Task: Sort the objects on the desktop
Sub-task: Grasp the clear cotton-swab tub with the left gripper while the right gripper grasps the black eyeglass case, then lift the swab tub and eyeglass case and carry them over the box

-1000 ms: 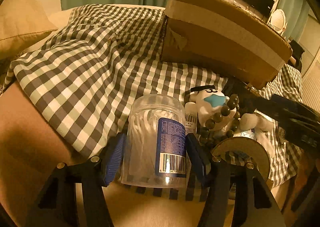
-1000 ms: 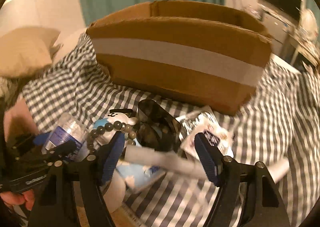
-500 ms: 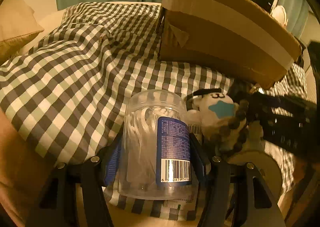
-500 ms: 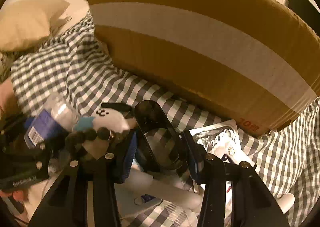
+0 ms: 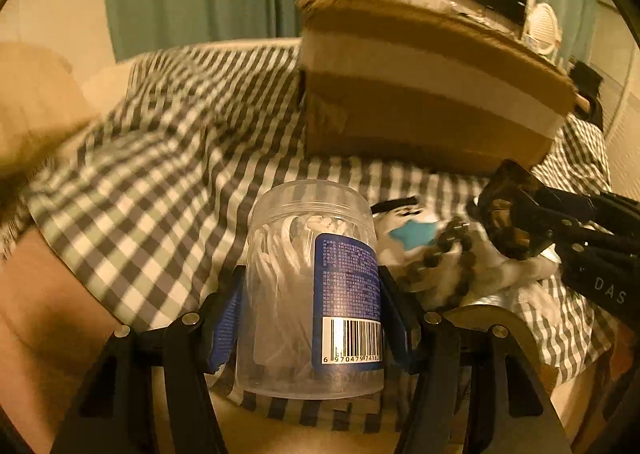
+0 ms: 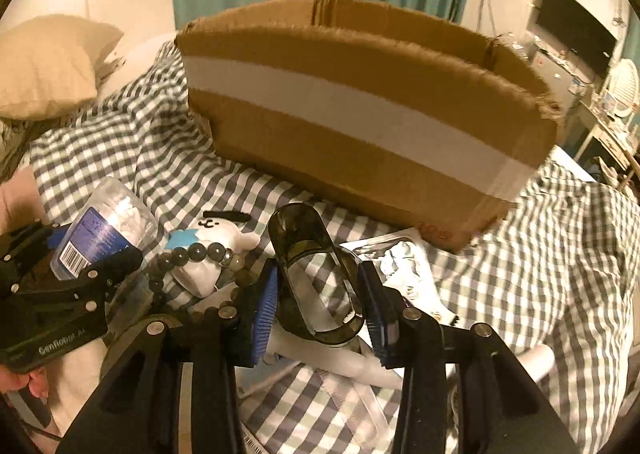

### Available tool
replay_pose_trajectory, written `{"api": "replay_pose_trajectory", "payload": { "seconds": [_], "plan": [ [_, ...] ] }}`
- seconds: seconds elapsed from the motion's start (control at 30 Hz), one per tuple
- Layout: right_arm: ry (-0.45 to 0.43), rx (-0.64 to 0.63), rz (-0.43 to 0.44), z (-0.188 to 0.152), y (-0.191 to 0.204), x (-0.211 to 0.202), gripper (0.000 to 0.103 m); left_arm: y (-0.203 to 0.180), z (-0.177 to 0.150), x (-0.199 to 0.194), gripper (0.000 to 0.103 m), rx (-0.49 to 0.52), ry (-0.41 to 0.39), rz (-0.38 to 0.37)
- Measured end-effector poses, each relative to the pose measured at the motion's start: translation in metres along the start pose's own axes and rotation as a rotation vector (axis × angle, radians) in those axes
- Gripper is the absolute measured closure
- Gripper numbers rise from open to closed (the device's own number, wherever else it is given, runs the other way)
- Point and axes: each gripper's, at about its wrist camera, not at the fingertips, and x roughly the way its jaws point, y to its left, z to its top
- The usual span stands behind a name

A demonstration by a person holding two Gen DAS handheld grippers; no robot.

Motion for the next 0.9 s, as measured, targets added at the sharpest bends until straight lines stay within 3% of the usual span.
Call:
{"api": "replay_pose_trajectory", "payload": {
  "seconds": [0.17, 0.3, 0.57, 0.9],
  "plan": [
    [-0.041, 0.049, -0.005, -0.005, 0.002, -0.029, 0.065, -0.008, 0.007, -0.021, 0.040, 0.040, -0.059, -0.005],
    [-0.061, 0.134, 0.065, -0.010, -0.003, -0.048, 0.065, -0.010, 0.011, -0.033, 0.040, 0.031, -0.079, -0.023],
    [-0.105, 0.194, 0.106, -0.011, -0.006, -0.083, 0.065, -0.017, 0.026, -0.061, 0.040, 0.036, -0.145, -0.044],
    [-0.202, 0.139, 0.079, 0.017, -0.004, -0.127, 0.070, -0.033, 0.058, -0.091, 0.040, 0.070, -0.234, -0.081]
  ]
}}
